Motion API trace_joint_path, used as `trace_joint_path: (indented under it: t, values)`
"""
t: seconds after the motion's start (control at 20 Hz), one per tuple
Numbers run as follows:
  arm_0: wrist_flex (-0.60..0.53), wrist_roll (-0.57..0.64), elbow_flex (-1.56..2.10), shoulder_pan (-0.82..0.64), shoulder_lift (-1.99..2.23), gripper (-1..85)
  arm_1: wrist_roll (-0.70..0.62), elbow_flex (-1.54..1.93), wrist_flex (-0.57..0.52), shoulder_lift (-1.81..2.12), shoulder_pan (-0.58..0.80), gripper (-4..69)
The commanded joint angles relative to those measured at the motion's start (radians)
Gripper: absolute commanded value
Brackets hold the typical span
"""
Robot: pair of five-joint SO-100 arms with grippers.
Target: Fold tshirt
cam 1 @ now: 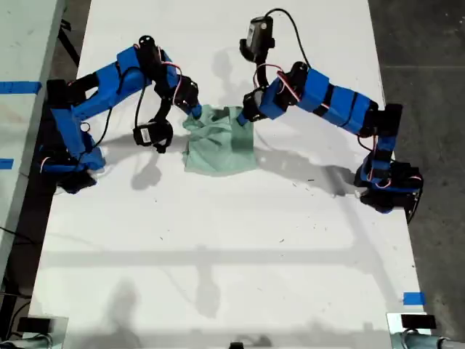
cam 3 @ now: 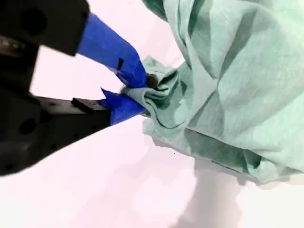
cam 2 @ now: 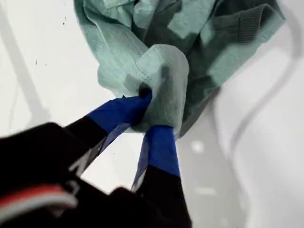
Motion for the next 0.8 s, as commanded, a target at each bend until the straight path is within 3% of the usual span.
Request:
trace_joint_path:
  t: [0.0, 0.05, 0.1, 0.25, 0.5, 0.75]
  values:
    - [-0.025, 0.014, -0.057, -0.046, 0.003, 5.4, -0.021, -0.012, -0.038, 0.067, 0.028, 2.5]
    - [-0.031, 0.005, -0.060, -0.061, 0.003, 9.0, -0.020, -0.009, -0.032, 0.064, 0.040, 22.4]
    - [-0.025, -0.032, -0.063, -0.089, 0.003, 14.5, -0.051, -0.008, -0.031, 0.063, 0.057, 35.0]
    - [0.015, -0.097, -0.063, -0.230, 0.025, 24.4, -0.084, -0.006, 0.034, 0.089, 0.166, 27.1]
    - [0.015, -0.049, 0.021, -0.411, 0.149, 25.6, -0.176, 0.179, 0.156, 0.301, 0.380, 22.5]
    - [-0.055, -0.025, 0.218, -0.380, 0.262, 24.5, -0.204, 0.712, 0.124, 0.752, 0.488, 17.4]
